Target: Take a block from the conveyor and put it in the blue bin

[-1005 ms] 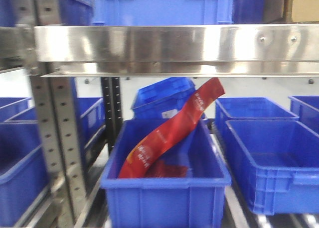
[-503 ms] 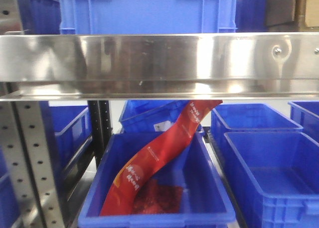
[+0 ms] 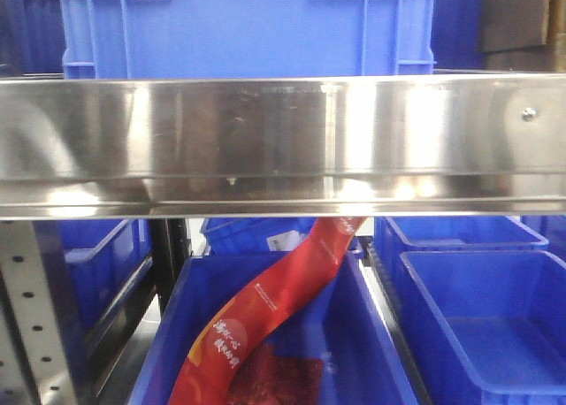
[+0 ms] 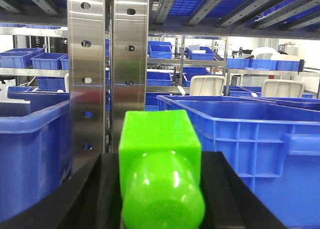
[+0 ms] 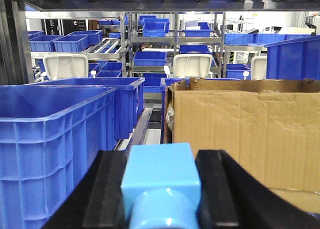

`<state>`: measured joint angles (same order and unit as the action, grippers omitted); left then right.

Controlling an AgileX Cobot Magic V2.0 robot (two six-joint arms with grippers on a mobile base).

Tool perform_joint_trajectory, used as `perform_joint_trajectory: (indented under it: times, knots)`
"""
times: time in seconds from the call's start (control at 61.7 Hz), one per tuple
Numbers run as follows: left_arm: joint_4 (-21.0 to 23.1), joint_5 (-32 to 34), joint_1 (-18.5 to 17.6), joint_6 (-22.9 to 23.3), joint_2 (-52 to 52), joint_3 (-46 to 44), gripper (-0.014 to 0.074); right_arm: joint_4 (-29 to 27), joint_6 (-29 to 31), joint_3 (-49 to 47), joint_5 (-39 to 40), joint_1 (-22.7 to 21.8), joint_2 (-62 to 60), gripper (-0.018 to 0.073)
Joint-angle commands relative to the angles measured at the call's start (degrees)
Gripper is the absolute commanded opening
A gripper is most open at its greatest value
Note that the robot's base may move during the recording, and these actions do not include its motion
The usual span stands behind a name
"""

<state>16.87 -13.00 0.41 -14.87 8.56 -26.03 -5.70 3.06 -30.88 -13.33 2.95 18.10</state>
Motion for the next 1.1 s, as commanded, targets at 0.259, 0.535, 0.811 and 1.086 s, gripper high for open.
perform_joint_trajectory:
  times: [0.259, 0.535, 0.811, 1.086]
  knots:
    - [0.44, 0.75, -0.32, -0.08, -0.21, 0.00, -0.0111, 0.42, 0.10, -0.46, 0.88, 0.09, -0.01, -0.0162]
    - [0.44, 0.75, -0.32, -0.08, -0.21, 0.00, -0.0111, 0.42, 0.10, -0.46, 0.88, 0.09, -0.01, -0.0162]
    - [0.44, 0.86, -0.32, -0.08, -0.21, 0.00, -0.0111, 0.42, 0.10, -0.46, 0.88, 0.09, -0.01, -0.0162]
    - [0.44, -0.70, -0.32, -0.15, 2.22, -1.35, -0.0111, 0.42, 0.10, -1.69, 2.35, 0.45, 1.69, -0.0162]
